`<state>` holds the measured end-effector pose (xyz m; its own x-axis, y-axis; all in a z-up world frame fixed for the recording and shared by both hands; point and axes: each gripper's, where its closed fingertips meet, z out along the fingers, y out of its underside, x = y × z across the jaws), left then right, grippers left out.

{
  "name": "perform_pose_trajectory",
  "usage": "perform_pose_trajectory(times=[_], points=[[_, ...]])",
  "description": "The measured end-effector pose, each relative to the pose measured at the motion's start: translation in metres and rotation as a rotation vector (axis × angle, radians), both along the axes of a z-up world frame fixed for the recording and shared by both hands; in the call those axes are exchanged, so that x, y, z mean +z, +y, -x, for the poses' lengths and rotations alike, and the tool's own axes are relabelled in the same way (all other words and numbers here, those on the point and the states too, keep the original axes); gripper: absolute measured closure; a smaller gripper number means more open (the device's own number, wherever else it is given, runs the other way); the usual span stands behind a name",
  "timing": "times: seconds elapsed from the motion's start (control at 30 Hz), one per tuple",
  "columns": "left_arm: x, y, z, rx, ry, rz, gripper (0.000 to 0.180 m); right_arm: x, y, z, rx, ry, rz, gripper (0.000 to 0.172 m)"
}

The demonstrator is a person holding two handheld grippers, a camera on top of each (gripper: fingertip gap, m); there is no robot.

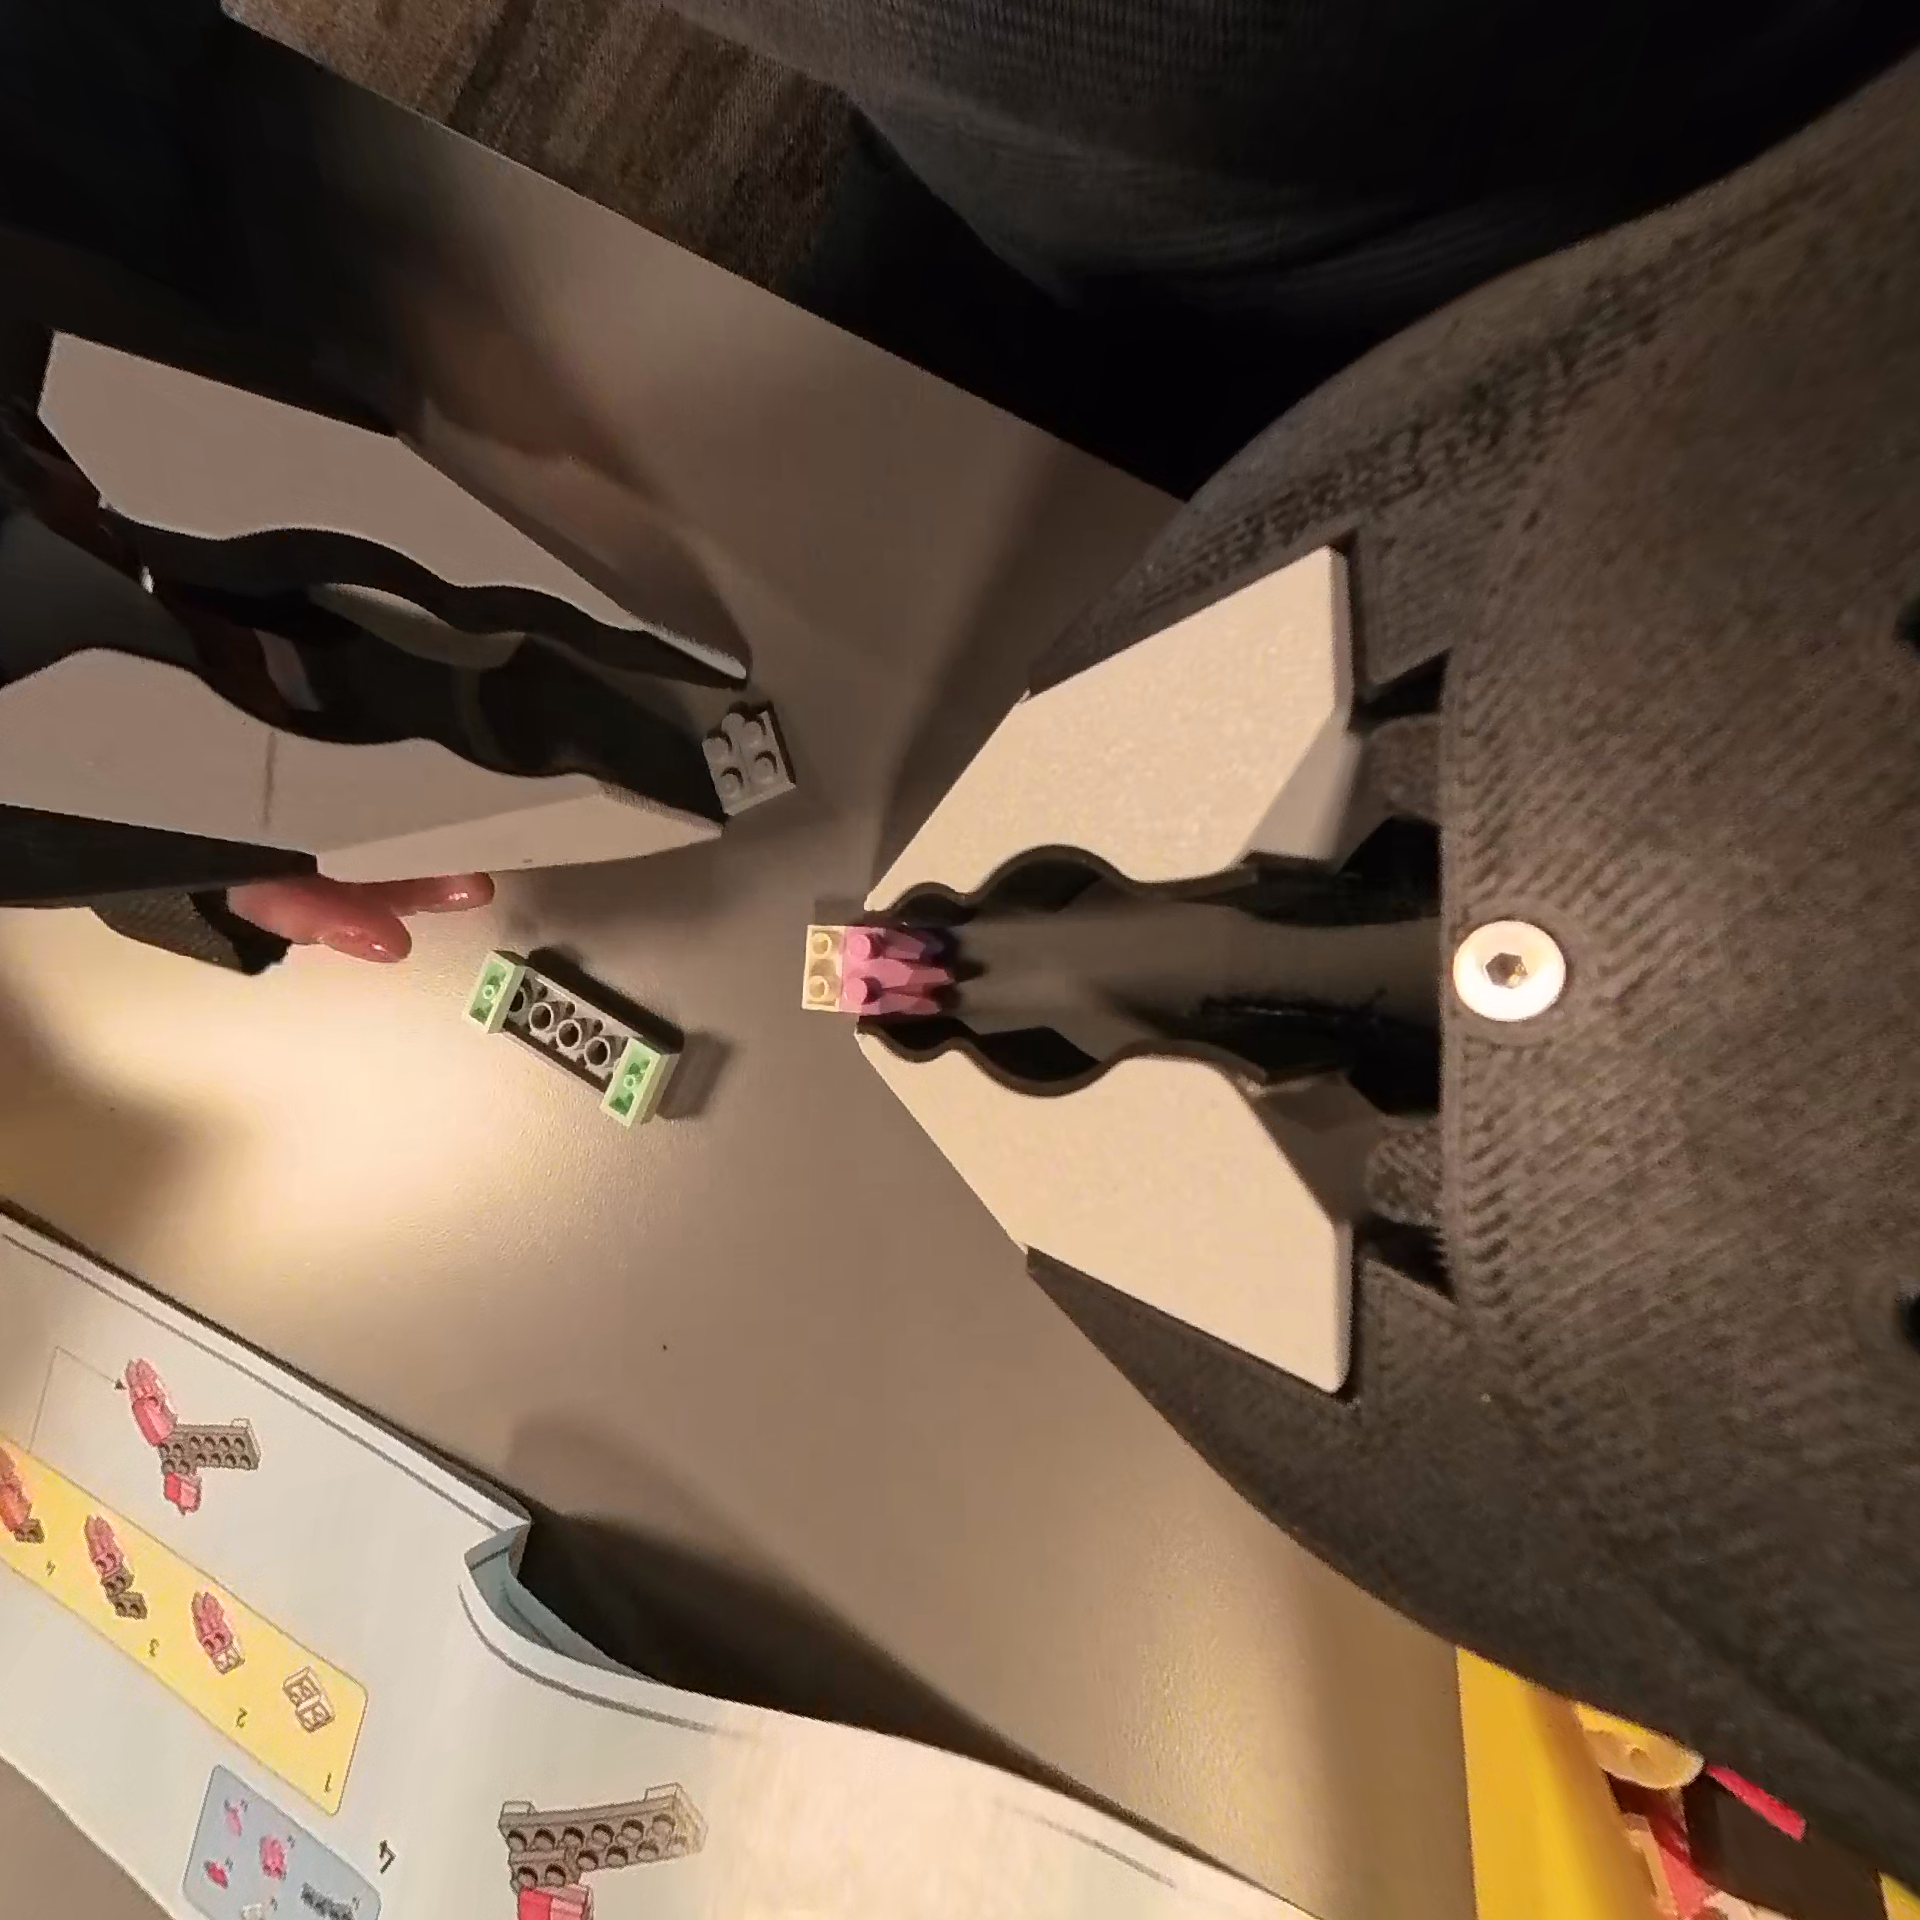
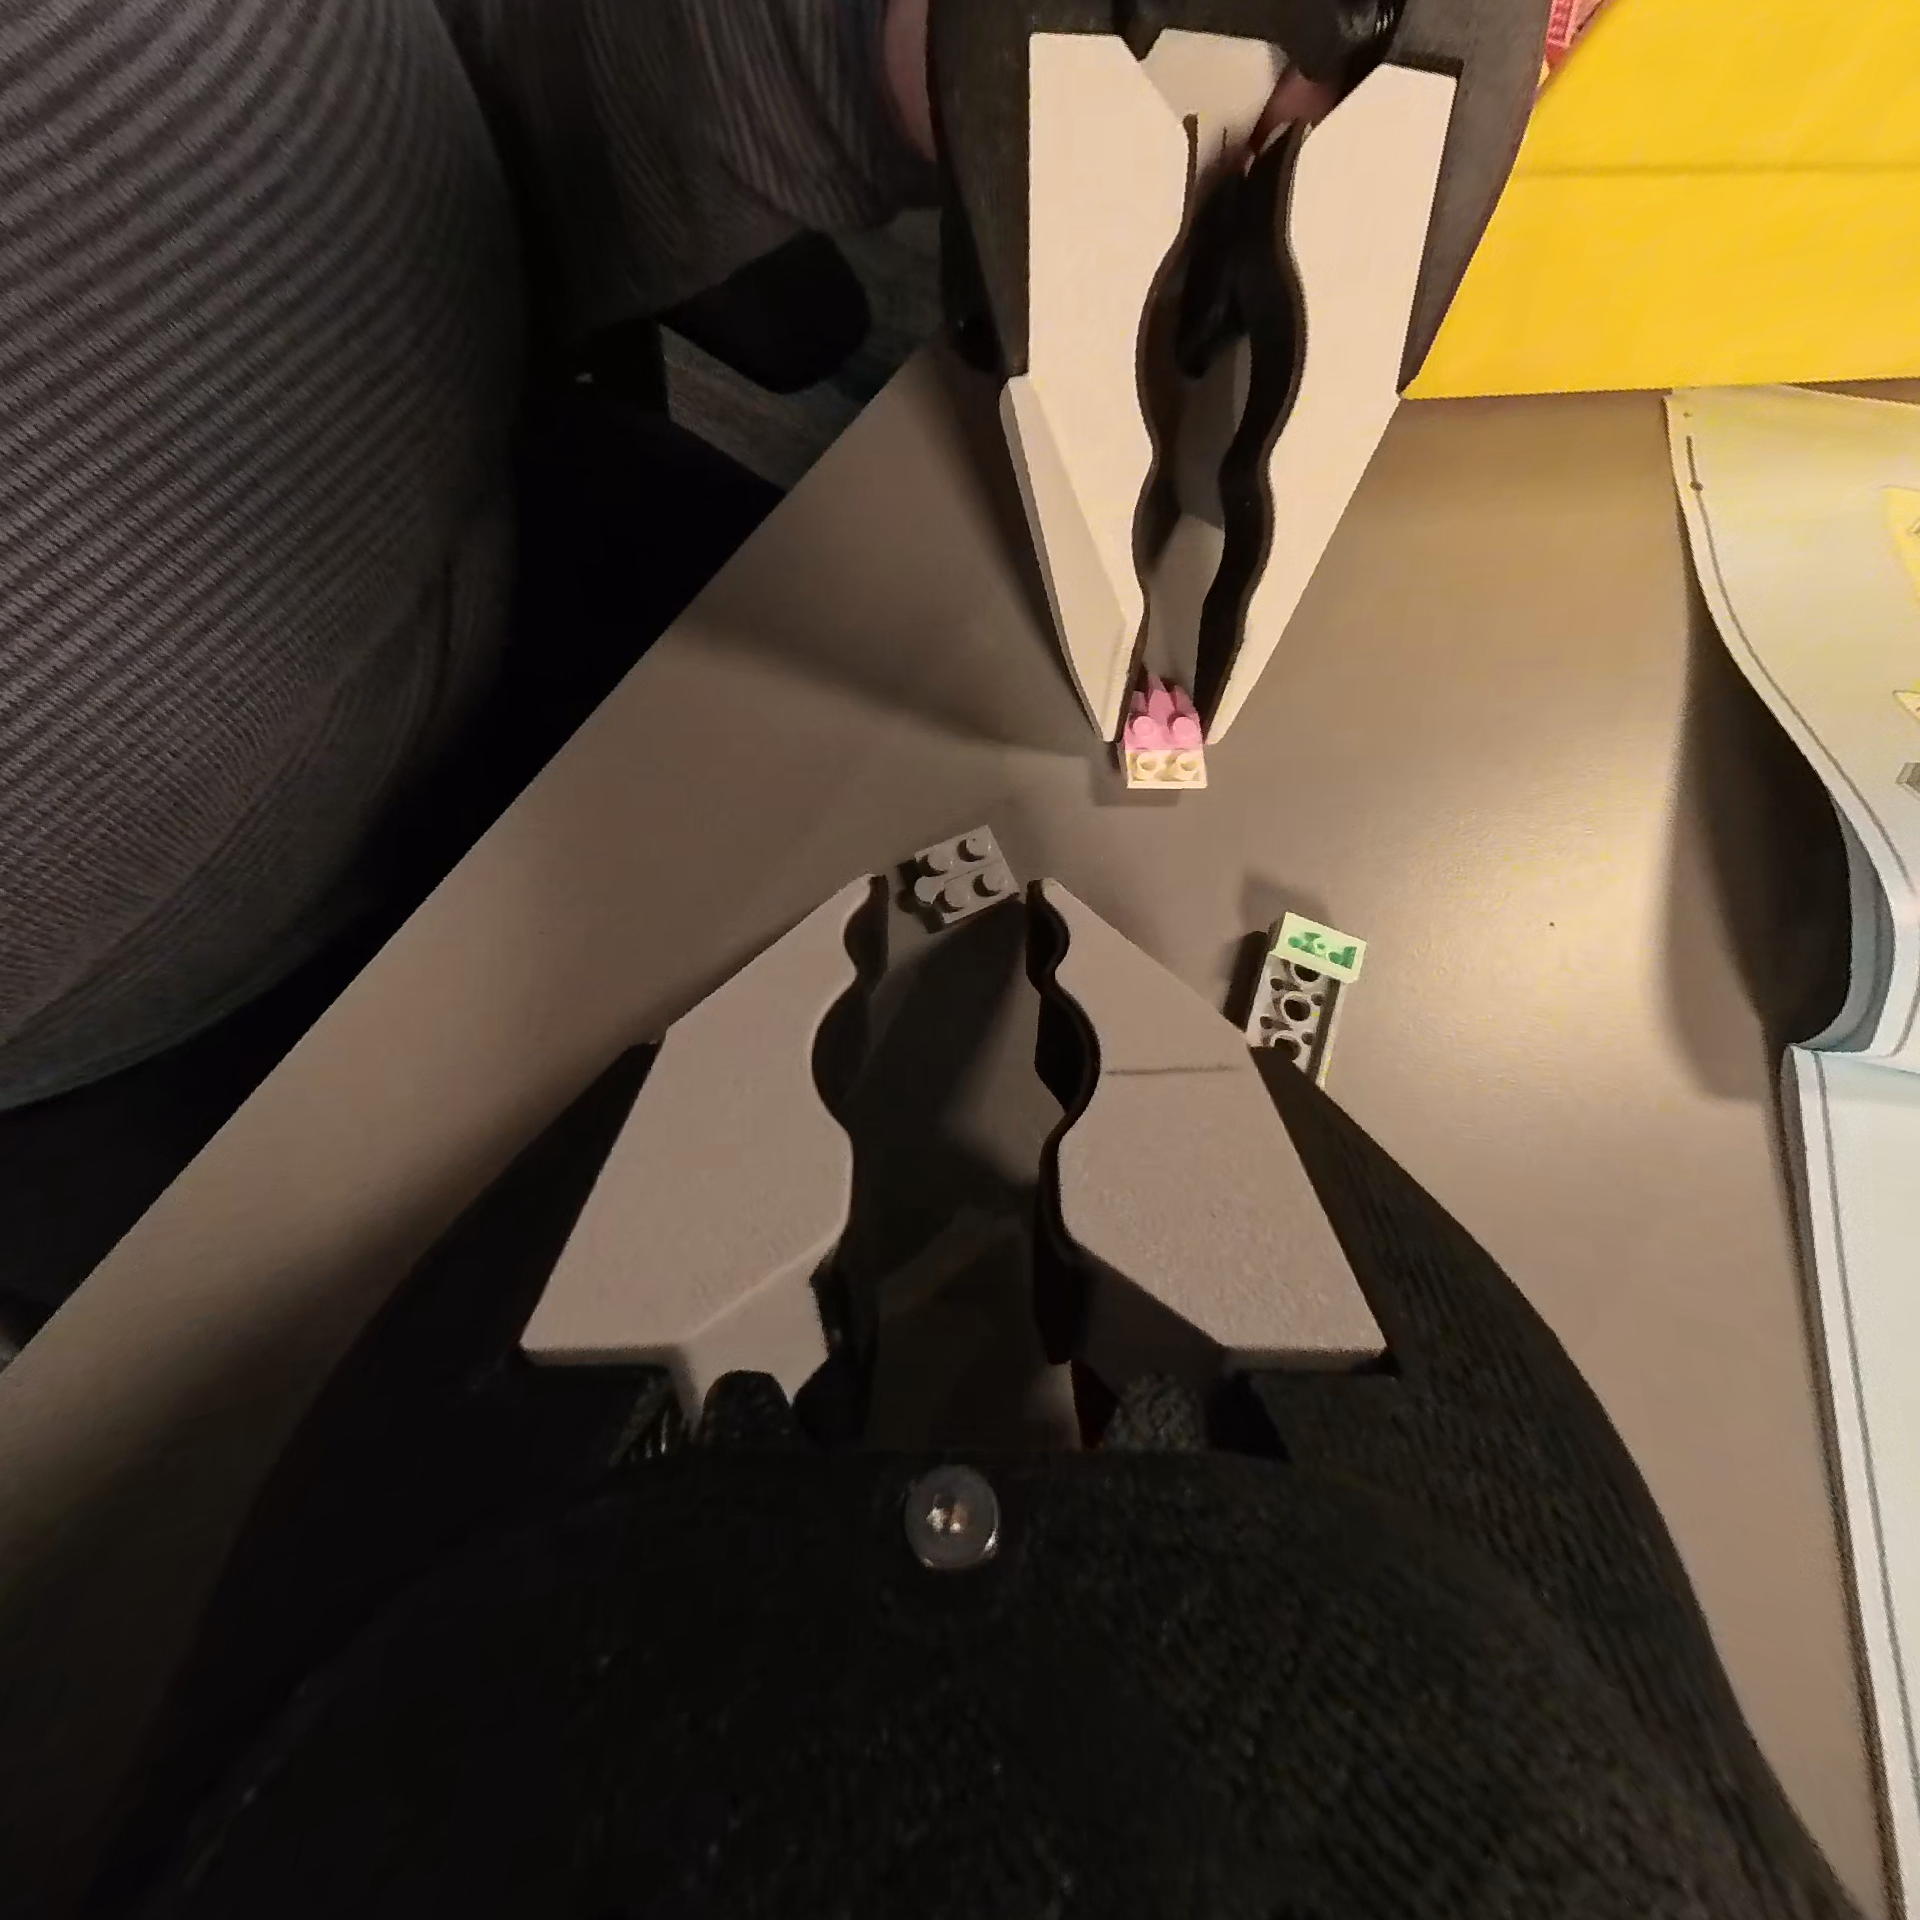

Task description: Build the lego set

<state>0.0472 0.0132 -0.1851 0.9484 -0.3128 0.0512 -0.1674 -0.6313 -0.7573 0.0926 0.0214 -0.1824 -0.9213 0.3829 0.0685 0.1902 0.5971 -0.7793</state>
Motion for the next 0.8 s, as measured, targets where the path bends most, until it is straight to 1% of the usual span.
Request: perform_pose_trajectory(times=[0.23,0.8], points=[[0.0001,0.0004,0.001,0.007,-0.006,0.001,0.165,-0.0001,-0.0006,-0.0014,0.01,0.006,-0.004,0.154],[0.0001,0.0003,0.0011,0.007,-0.008,0.002,0.165,-0.0002,0.0009,0.0017,-0.013,0.006,-0.004,0.156]])
